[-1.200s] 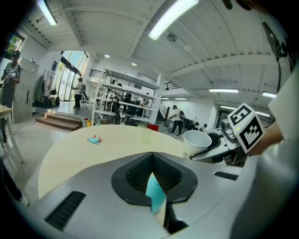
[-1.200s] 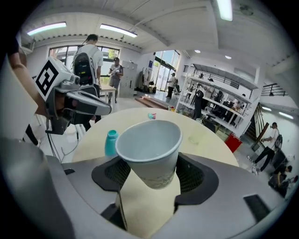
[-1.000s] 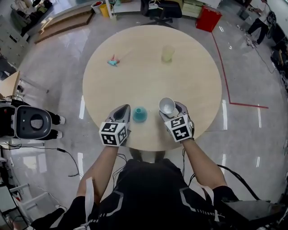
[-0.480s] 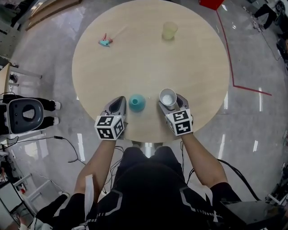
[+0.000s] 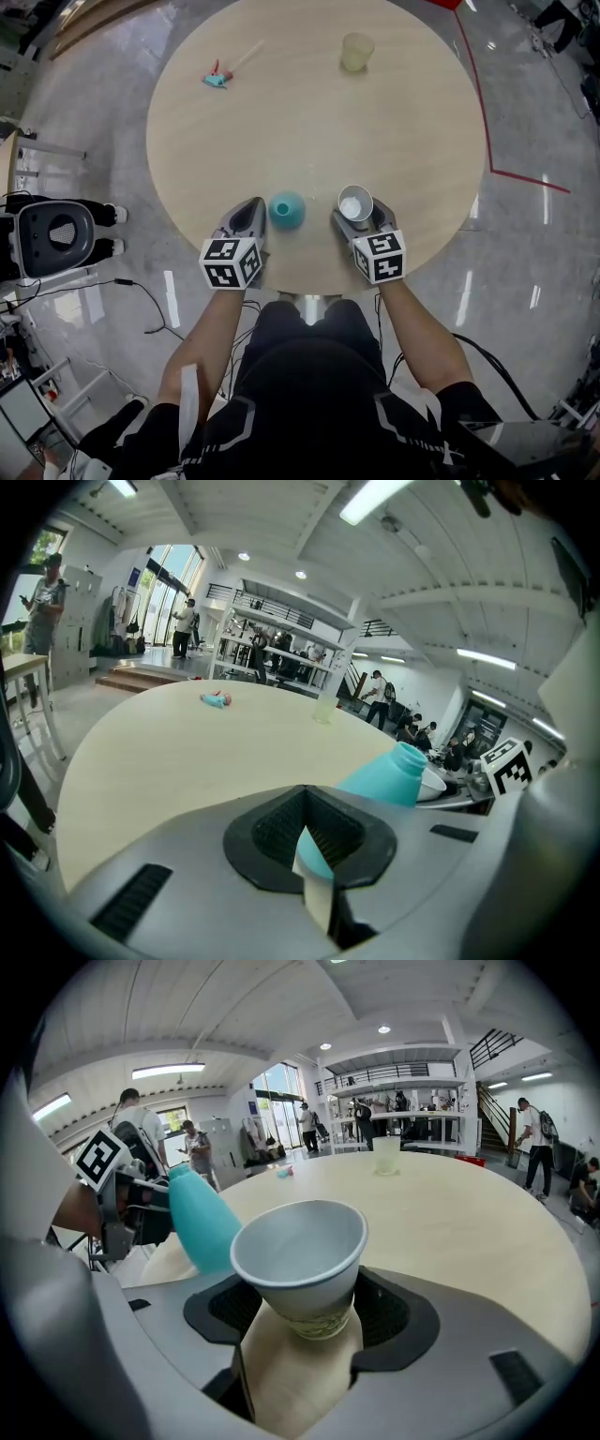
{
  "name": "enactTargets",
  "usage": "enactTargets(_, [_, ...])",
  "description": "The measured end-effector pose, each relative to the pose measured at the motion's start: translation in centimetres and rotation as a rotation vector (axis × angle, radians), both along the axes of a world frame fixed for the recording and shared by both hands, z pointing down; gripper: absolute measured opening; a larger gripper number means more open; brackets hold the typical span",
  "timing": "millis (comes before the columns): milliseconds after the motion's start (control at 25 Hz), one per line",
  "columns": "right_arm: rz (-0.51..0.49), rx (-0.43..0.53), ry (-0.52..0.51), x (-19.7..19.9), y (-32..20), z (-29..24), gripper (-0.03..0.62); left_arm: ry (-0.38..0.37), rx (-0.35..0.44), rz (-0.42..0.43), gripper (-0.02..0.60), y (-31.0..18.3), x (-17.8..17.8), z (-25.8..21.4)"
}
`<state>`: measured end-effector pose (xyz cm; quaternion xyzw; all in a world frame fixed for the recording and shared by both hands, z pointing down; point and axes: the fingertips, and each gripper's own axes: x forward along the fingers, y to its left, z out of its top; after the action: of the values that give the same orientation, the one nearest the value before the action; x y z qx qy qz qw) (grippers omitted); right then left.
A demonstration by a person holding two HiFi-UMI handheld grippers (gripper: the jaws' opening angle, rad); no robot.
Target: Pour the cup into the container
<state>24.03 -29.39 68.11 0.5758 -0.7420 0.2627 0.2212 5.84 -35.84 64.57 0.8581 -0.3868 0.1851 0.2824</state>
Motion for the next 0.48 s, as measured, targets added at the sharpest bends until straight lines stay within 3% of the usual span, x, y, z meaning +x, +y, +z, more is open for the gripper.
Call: enactTargets(480, [0.002,-0.051,-0.032,0.3,1.0,1.7,0.307,-0.006,0.01,0.025,-0.008,0.2,0.0,0.0])
